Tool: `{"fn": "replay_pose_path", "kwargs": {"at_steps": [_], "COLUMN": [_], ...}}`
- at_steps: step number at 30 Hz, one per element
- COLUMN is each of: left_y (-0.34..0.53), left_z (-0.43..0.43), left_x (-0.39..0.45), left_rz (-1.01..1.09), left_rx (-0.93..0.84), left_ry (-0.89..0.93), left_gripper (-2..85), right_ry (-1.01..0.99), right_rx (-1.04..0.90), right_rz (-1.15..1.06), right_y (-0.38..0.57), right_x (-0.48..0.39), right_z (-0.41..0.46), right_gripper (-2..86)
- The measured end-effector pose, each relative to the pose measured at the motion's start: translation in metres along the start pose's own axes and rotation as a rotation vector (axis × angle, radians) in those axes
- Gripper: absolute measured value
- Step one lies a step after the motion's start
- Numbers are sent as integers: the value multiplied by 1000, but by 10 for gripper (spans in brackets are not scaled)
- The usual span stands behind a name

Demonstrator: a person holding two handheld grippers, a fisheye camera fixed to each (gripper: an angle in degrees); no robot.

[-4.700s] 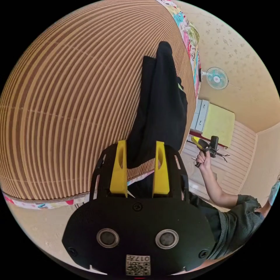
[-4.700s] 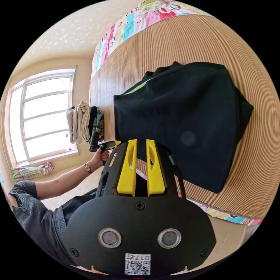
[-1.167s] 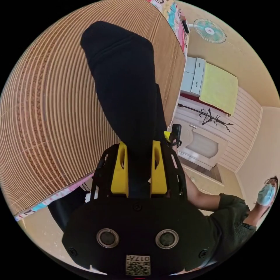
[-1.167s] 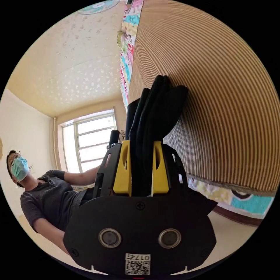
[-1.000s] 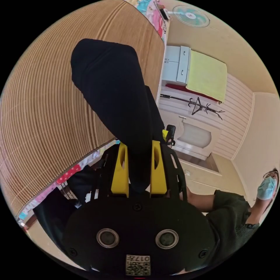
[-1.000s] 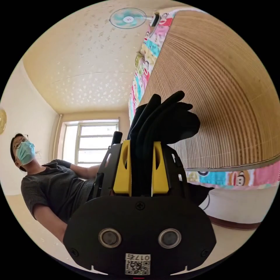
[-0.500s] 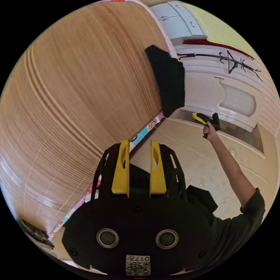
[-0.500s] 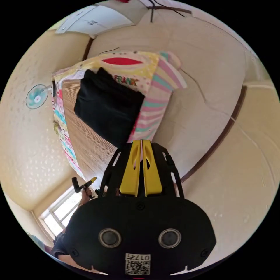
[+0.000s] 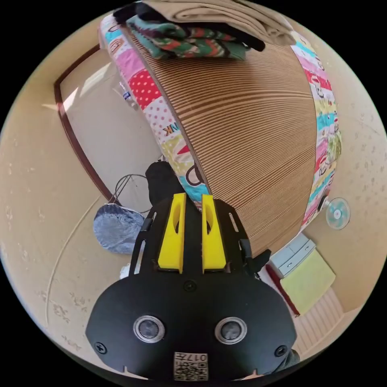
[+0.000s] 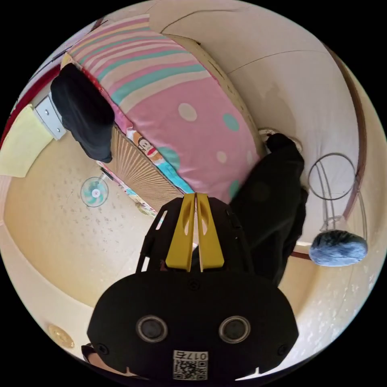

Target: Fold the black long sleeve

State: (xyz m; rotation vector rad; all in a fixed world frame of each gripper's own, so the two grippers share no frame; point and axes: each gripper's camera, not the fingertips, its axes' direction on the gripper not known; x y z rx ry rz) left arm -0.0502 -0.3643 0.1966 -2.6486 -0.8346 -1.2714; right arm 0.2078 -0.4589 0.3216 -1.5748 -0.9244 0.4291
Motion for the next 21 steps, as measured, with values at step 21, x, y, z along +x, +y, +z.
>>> {"fn": "replay_pose_path", "kwargs": {"at_steps": [21], "left_y": [51], "left_z": [-188], "left_x": [-21], "left_rz": [558], "left_rx": [520], "left_ry": [-28], "left_gripper": [75], "right_ry": [-594], "right_rx": [-271], "right_rz": [-260], "right_y": [98], "right_x": [76], "right_z": [243], "right_gripper": [4]}}
